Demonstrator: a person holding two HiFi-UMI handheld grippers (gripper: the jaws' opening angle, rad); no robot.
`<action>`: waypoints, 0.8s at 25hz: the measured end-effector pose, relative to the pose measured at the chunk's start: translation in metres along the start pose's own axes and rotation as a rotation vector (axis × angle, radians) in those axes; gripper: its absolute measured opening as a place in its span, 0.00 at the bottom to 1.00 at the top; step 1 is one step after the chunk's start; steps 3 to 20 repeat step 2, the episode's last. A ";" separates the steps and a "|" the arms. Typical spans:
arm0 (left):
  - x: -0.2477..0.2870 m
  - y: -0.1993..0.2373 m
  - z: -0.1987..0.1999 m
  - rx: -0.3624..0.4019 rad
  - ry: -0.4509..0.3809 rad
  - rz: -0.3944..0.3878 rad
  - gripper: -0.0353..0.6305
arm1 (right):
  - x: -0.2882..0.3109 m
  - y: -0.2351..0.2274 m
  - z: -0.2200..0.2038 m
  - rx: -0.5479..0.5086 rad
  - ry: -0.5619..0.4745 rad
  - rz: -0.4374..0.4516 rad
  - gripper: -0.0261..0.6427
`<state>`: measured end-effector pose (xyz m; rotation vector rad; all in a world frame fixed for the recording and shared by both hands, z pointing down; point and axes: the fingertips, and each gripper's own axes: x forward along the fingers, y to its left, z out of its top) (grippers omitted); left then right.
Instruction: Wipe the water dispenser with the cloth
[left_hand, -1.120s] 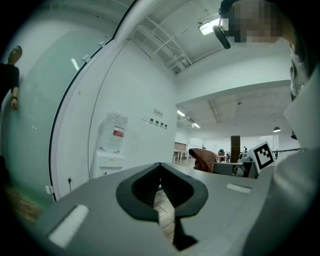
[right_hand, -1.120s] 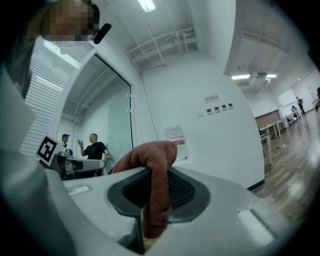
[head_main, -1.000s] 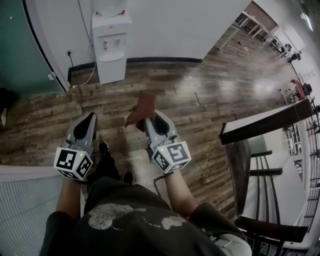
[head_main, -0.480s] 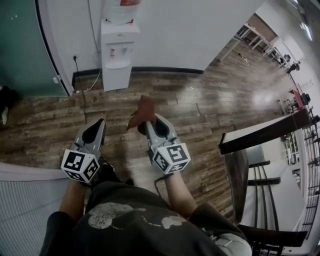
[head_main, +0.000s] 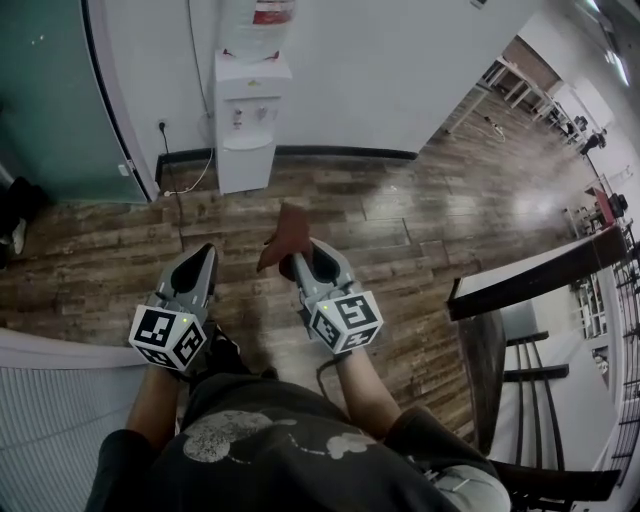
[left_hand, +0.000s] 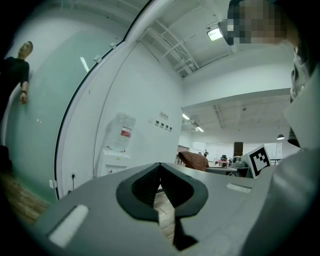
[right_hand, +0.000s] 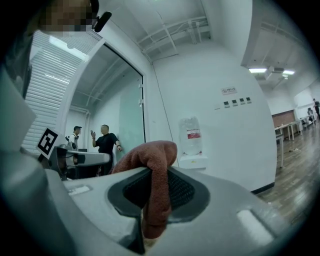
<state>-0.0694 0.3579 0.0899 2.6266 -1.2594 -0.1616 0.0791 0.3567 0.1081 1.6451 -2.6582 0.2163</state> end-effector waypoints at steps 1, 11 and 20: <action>0.000 0.001 0.002 -0.002 -0.003 0.001 0.08 | 0.002 0.003 -0.002 0.005 0.009 0.007 0.12; 0.000 0.002 0.004 -0.004 -0.007 0.001 0.08 | 0.005 0.005 -0.004 0.011 0.017 0.013 0.12; 0.000 0.002 0.004 -0.004 -0.007 0.001 0.08 | 0.005 0.005 -0.004 0.011 0.017 0.013 0.12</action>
